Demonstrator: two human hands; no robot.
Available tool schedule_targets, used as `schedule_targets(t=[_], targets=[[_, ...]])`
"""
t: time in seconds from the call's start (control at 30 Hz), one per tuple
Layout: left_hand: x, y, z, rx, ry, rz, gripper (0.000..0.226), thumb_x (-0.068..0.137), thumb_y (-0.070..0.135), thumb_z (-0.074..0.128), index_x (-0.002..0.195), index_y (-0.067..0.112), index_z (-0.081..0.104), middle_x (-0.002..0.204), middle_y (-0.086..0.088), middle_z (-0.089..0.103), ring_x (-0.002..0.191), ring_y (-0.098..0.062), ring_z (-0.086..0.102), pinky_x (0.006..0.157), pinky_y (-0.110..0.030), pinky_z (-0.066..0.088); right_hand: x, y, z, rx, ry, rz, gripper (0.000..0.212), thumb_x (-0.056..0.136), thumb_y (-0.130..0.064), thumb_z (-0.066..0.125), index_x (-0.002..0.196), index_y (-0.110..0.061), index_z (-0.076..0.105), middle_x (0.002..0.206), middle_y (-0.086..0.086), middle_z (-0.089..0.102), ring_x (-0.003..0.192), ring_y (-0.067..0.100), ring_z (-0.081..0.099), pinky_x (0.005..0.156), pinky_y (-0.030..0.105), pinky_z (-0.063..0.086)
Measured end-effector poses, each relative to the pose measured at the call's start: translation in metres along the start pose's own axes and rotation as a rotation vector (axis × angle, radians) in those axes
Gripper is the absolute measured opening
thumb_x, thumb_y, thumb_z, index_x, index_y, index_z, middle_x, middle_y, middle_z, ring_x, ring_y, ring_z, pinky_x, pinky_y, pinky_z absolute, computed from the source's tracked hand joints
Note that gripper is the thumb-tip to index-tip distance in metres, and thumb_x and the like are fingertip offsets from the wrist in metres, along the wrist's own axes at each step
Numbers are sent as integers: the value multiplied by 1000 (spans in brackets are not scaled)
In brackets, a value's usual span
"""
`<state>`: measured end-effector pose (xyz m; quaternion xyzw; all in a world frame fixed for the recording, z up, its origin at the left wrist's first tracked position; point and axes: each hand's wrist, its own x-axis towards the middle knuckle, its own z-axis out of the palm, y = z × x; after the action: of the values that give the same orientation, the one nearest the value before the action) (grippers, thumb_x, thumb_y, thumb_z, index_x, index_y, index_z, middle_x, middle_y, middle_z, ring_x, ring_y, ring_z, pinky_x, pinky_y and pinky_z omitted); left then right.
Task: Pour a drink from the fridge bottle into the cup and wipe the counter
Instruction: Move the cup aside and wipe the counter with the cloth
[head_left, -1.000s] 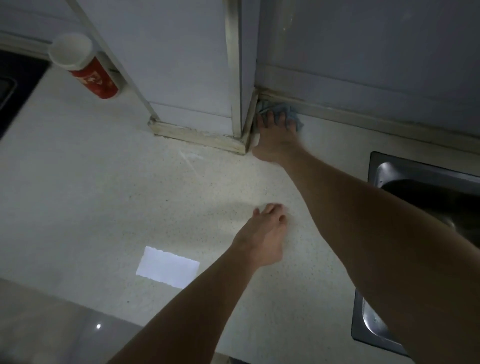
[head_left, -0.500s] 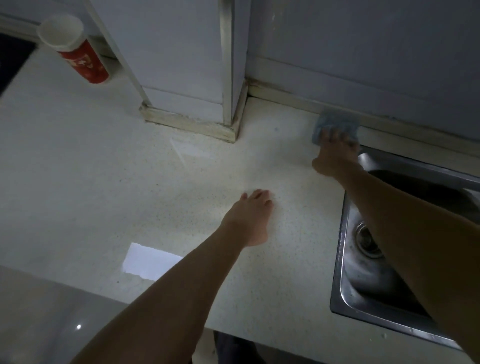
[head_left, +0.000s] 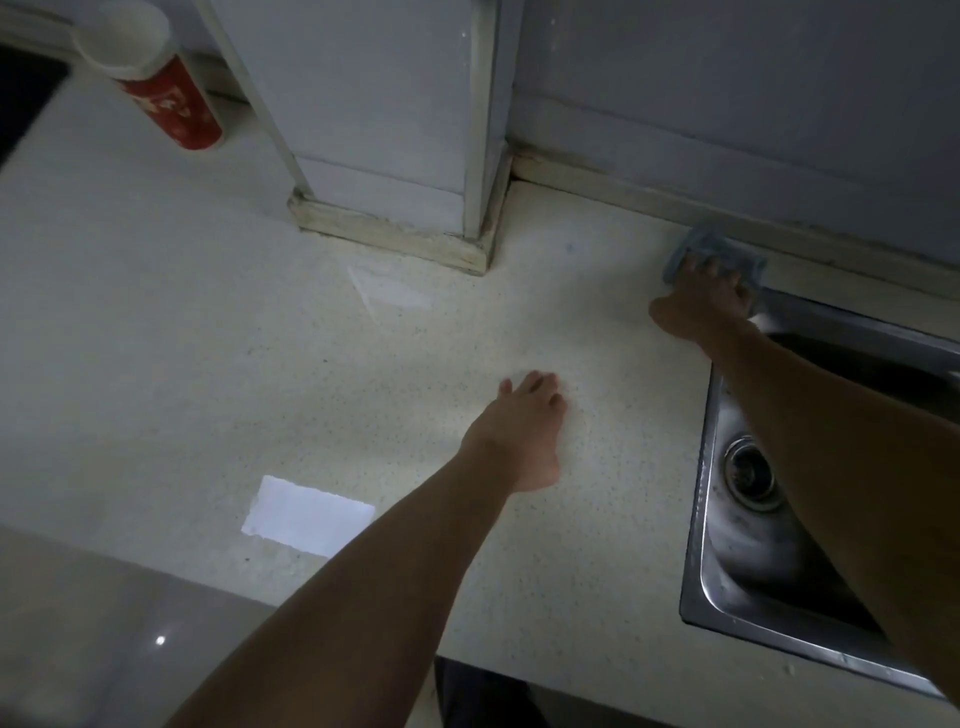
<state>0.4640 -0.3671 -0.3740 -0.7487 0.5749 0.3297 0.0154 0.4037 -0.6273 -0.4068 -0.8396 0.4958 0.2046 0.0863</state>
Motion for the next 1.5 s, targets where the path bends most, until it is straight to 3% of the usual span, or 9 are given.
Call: schedule_targets(t=[0.1,0.33,0.5,0.8,0.97,1.2,1.3,1.4,1.5], targets=[[3,-1,0,-2,15,4,63,92,19,55,149,0,35,160,-13,22,151,-29,14,125,-49,19,0,-20,-6,-11,4,-20,81,94,-36,48,154,-9,1,161,20,1,146,45,3,118,54,8],[0,1,4,52,36,2,67,93,22,56,152,2,30,161,-14,19,151,-30,13,125,-50,17,-2,-119,-13,-11,28,-274,81,93,-37,46,155,-14,-1,162,14,-2,148,39,-3,120,51,2],[3,2,9,86,77,-5,66,90,23,58,149,2,35,155,-14,29,146,-29,22,123,-52,23,-5,-173,-11,-32,65,-423,80,93,-43,43,155,-13,3,162,15,2,147,40,-1,119,53,1],[0,1,5,83,16,4,72,93,19,56,155,4,22,163,-14,13,152,-32,7,125,-51,13,-10,-139,1,-193,191,-518,83,88,-28,54,154,-19,5,162,9,5,148,34,4,120,47,7],[2,2,2,52,-6,11,66,88,15,57,149,0,35,159,-15,20,151,-32,12,125,-52,15,-22,-64,6,-157,185,-411,83,85,-17,58,153,-20,11,159,9,13,146,33,14,119,48,16],[-5,0,3,-82,34,4,69,86,10,57,151,0,34,162,-10,20,151,-28,12,126,-45,11,-53,23,18,-136,92,-227,88,79,-21,67,151,-16,16,154,14,22,139,41,24,111,58,29],[-10,-3,0,-115,65,4,66,90,10,55,151,1,35,163,-10,21,152,-27,13,125,-41,9,-62,15,22,-71,58,-136,83,83,-22,65,151,-12,17,152,20,23,137,43,27,110,58,29],[-19,-2,7,-122,122,2,62,94,11,53,152,3,33,161,-11,27,150,-27,21,123,-40,18,-64,-11,16,-14,17,-37,76,89,-23,57,151,-6,17,154,24,22,139,46,25,111,58,29],[-38,-1,25,-28,183,-18,60,94,17,52,149,2,36,155,-12,34,144,-29,30,119,-46,28,-66,-56,14,16,7,-107,78,93,-26,53,153,-9,7,160,19,7,146,42,8,119,52,14]])
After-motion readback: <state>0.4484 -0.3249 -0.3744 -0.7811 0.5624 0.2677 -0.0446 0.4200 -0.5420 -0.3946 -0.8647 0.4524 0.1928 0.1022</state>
